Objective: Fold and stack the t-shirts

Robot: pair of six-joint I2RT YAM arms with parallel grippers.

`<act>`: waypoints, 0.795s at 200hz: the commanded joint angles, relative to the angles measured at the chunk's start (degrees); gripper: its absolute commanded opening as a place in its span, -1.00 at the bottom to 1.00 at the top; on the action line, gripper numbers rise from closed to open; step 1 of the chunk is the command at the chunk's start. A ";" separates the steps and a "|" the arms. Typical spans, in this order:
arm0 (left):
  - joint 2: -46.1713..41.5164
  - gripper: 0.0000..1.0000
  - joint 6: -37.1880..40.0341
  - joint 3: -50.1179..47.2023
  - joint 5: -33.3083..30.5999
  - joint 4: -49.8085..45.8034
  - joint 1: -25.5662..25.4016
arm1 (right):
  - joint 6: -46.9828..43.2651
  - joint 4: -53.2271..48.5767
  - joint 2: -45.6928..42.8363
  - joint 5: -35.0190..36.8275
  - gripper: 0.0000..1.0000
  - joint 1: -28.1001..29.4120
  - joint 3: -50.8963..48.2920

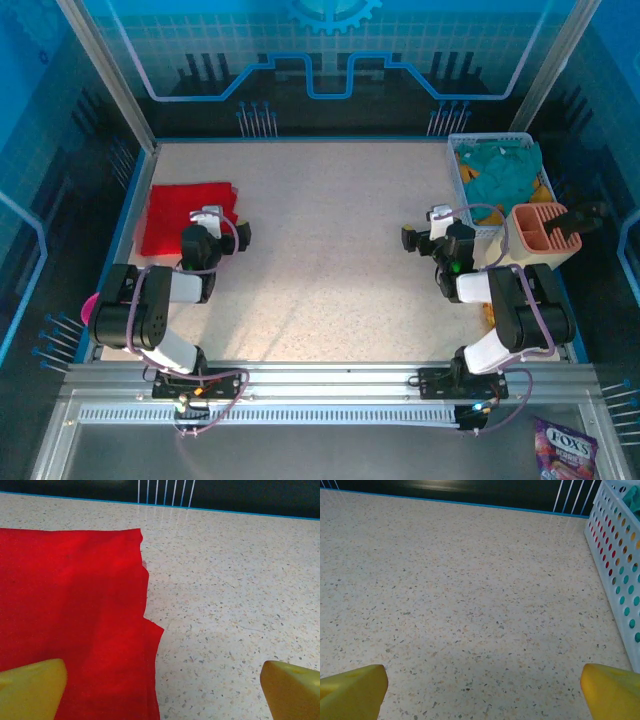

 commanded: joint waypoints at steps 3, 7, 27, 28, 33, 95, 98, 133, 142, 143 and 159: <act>0.04 0.98 1.06 0.90 1.17 0.17 -0.15 | -0.63 0.93 -0.01 -0.48 0.99 -0.74 0.94; 0.11 0.98 1.06 0.90 1.11 0.18 -0.20 | -0.63 0.89 -0.01 -0.48 0.99 -0.72 0.98; 0.04 0.99 1.02 0.91 1.11 0.19 -0.24 | -0.62 0.93 -0.01 -0.48 0.99 -0.78 0.94; 0.04 0.99 1.04 0.90 1.11 0.20 -0.20 | -0.56 0.93 -0.01 -0.48 0.99 -0.75 0.96; 0.04 0.98 1.06 0.93 1.10 0.16 -0.20 | -0.59 0.93 -0.02 -0.48 0.99 -0.72 0.98; 0.06 0.98 1.06 0.91 1.15 0.17 -0.24 | -0.50 0.91 -0.01 -0.48 0.99 -0.68 0.99; 0.07 0.98 1.06 0.90 1.11 0.15 -0.19 | -0.54 0.93 -0.01 -0.48 0.99 -0.71 0.99; 0.05 0.99 1.19 0.98 1.59 0.06 -0.23 | -0.41 0.91 -0.03 -0.59 0.99 -0.87 1.01; 0.00 0.98 1.24 0.94 1.99 0.16 -0.25 | -0.48 1.02 -0.01 -0.58 0.99 -0.91 0.98; 0.02 0.98 1.24 0.96 1.98 0.18 -0.25 | -0.49 1.02 -0.01 -0.62 0.99 -0.94 0.98; 0.04 0.98 1.20 0.87 1.98 0.19 -0.24 | -0.45 1.02 -0.01 -0.54 0.99 -0.98 0.98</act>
